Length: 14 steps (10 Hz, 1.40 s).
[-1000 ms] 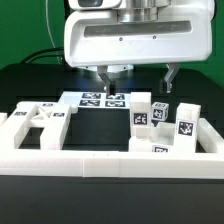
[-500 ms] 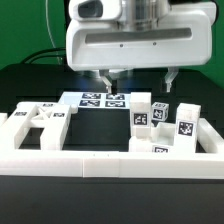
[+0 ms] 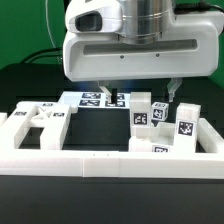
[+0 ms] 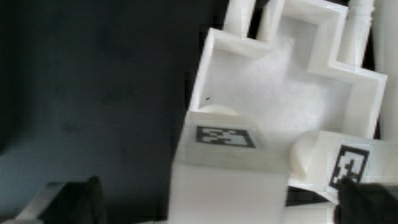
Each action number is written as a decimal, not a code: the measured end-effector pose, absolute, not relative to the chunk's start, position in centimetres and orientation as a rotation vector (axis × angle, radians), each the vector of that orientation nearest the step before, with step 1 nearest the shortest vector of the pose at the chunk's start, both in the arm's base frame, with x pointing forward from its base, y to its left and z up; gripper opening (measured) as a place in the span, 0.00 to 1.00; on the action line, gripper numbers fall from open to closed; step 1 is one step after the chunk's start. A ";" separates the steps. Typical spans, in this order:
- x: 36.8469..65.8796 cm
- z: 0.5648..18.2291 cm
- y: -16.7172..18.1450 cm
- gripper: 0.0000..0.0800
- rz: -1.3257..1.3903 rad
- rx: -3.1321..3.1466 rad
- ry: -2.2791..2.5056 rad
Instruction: Assemble chair
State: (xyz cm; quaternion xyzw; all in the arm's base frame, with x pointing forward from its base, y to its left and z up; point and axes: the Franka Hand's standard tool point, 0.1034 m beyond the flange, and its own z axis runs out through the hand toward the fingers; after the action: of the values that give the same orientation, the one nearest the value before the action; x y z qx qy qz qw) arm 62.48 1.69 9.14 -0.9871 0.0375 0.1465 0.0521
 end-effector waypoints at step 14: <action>62.5 9.0 3.9 0.36 0.361 -2.826 1.323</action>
Offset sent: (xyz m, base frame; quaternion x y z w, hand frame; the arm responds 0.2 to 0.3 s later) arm 0.0000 0.0000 0.0000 0.0000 0.0000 0.0000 1.0000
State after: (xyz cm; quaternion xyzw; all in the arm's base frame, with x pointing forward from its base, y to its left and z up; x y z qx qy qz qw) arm 62.47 3.87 9.01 -0.8996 0.4213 0.1148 0.0004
